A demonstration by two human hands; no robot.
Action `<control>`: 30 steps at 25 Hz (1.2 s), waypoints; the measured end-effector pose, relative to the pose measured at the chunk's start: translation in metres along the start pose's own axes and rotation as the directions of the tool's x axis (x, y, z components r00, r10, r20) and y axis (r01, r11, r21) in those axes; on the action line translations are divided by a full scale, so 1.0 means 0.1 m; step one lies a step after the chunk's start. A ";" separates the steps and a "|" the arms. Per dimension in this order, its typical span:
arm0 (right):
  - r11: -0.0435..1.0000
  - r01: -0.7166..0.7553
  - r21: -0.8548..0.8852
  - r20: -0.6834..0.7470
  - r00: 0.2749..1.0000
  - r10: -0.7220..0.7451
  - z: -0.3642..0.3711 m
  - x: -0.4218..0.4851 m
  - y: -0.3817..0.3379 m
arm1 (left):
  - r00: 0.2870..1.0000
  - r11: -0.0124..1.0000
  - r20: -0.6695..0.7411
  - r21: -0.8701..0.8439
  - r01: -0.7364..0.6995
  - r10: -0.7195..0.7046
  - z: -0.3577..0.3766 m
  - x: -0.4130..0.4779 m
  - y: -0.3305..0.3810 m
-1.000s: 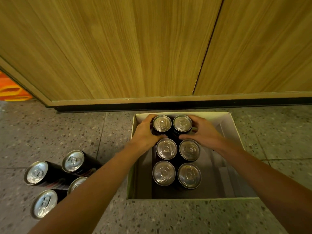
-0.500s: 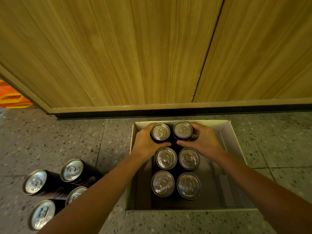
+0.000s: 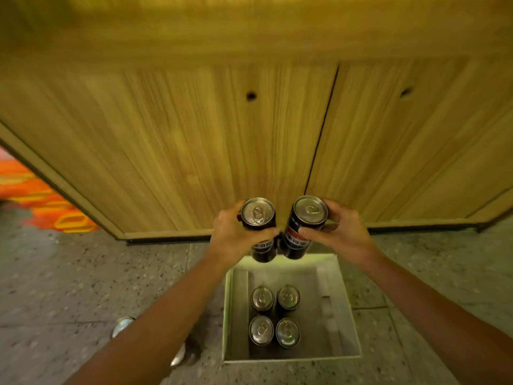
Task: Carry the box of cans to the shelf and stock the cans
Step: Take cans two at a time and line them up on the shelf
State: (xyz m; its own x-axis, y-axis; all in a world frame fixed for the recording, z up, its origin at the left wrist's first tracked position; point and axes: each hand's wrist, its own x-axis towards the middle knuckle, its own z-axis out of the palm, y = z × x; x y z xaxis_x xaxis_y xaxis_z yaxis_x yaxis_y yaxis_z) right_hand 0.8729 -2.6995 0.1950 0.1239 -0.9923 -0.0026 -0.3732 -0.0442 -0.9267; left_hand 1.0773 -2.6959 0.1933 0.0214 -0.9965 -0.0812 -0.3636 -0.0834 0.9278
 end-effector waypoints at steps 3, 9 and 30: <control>1.000 0.000 -0.005 0.025 1.000 0.001 -0.46 -0.04 -1.14 | 1.000 1.000 0.004 -0.003 -0.020 0.020 -0.47 -0.07 1.16; 0.994 0.090 0.053 -0.071 0.994 -0.086 -1.47 -0.16 -3.55 | 0.988 0.988 -0.015 -0.013 -0.152 0.152 -1.44 -0.40 3.61; 0.951 0.306 -0.050 -0.119 0.943 -0.310 -3.00 0.81 -7.56 | 0.959 0.969 -0.139 0.057 -0.241 0.246 -3.05 0.13 7.69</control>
State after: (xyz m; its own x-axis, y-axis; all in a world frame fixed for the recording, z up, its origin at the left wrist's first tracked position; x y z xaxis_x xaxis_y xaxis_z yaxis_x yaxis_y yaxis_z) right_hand 0.8893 -2.7807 1.0081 0.1229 -0.9361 0.3294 -0.3628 -0.3513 -0.8631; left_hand 1.0822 -2.7763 1.0163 0.0604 -0.9777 0.2013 -0.4110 0.1594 0.8976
